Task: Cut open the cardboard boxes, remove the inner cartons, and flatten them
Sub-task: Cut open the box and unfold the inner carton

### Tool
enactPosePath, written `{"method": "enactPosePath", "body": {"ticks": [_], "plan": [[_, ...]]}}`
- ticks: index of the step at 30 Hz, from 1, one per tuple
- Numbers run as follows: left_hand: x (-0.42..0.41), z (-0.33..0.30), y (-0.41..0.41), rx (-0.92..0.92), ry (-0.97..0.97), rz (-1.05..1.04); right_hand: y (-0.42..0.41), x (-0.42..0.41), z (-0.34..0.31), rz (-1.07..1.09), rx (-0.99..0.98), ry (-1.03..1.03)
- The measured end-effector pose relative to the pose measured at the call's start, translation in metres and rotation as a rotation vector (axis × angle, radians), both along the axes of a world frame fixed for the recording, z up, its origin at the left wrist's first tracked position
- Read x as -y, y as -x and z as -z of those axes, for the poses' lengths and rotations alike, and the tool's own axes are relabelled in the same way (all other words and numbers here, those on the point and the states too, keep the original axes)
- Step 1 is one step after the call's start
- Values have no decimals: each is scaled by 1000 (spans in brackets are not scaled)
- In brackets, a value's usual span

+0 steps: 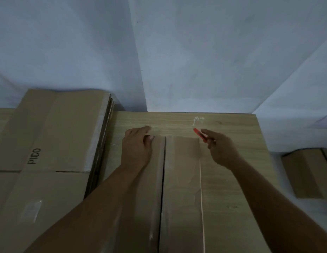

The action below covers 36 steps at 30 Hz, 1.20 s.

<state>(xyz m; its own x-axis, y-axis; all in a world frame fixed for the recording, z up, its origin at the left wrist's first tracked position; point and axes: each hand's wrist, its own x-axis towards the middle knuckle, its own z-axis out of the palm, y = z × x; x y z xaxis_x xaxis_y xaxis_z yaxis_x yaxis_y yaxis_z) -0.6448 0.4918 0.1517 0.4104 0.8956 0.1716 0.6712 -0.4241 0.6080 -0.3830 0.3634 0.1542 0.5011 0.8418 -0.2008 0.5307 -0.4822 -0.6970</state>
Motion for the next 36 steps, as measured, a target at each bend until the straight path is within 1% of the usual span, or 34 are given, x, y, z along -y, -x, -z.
{"method": "enactPosePath", "body": {"ticks": [2,5,8,13,17,19,22,26,30,33,36], "plan": [[0,-14,3,3,35,23,19,25,-3,72,40,-32],[3,-30,18,-72,10,36,44,68,-7,149,111,-116],[32,-38,40,-90,-11,75,61,114,1,288,150,-121],[107,-32,72,-28,-56,157,88,189,30,528,204,-30],[146,-23,95,22,-79,213,107,231,45,636,310,128],[161,-18,106,2,-97,249,112,247,51,626,321,153],[179,-11,121,-10,-98,276,121,260,62,588,294,115],[198,1,137,-48,-106,298,126,264,67,580,253,87],[204,15,142,-77,-158,303,130,261,64,575,279,63],[201,20,133,-122,-202,262,145,243,49,549,301,-62],[191,18,118,-120,-175,210,171,210,25,450,384,-283]]}}
